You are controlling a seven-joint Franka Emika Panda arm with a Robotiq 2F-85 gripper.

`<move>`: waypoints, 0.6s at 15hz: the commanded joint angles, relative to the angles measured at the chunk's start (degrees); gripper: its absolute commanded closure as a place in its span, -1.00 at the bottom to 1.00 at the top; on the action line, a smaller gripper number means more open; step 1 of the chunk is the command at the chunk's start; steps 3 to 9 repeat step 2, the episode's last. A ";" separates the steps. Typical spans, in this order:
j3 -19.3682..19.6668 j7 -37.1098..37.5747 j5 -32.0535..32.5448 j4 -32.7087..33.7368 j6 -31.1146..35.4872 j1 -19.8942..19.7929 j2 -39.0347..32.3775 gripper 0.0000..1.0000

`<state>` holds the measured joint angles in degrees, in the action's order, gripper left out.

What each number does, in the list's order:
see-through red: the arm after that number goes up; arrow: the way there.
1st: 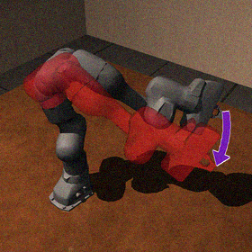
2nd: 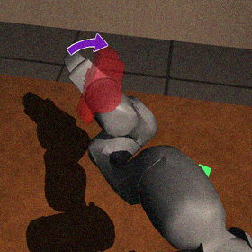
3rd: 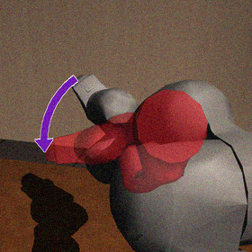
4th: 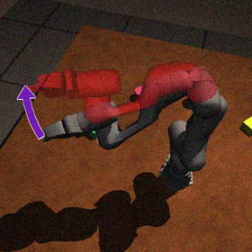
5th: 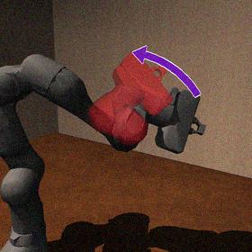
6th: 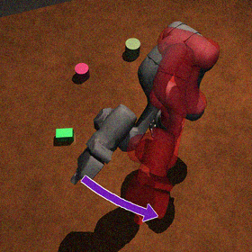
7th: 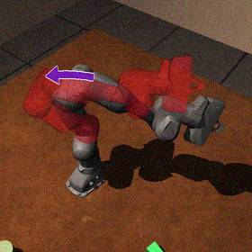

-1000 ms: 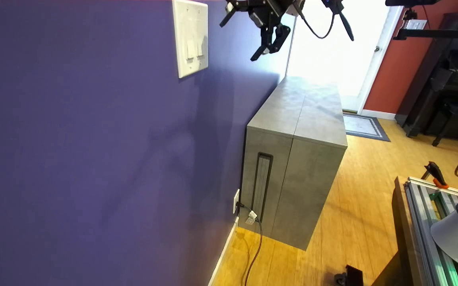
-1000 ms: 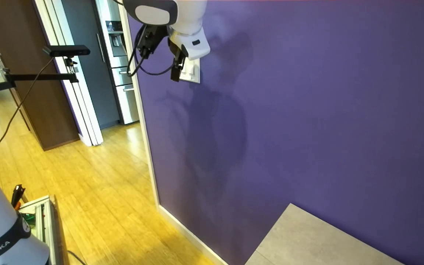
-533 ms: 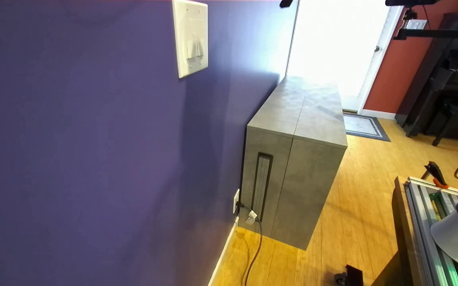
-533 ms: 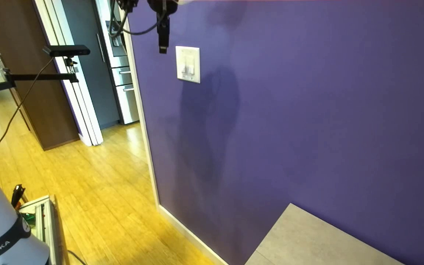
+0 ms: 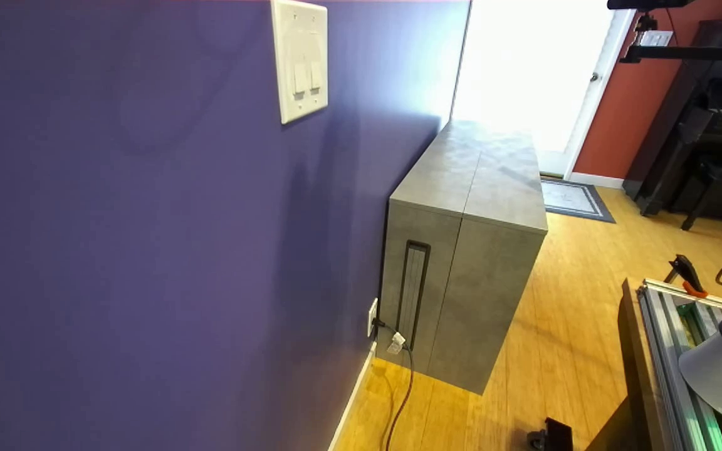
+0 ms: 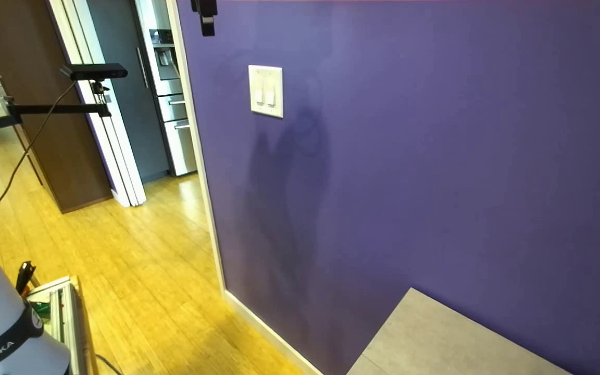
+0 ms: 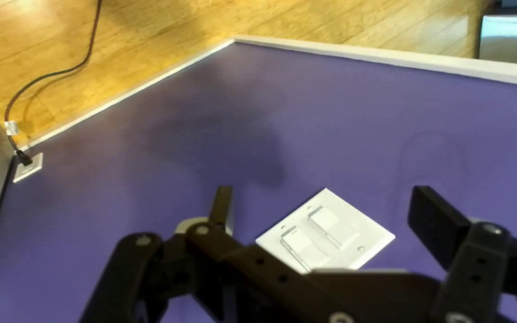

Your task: Flip the light switch on the right

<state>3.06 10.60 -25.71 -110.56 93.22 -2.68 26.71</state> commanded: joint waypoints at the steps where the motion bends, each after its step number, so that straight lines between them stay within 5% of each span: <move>1: 0.27 -0.46 -0.04 0.22 -1.01 -0.13 0.39 -1.00; 9: 0.45 -0.75 -0.05 0.21 -1.39 -0.15 0.63 -1.00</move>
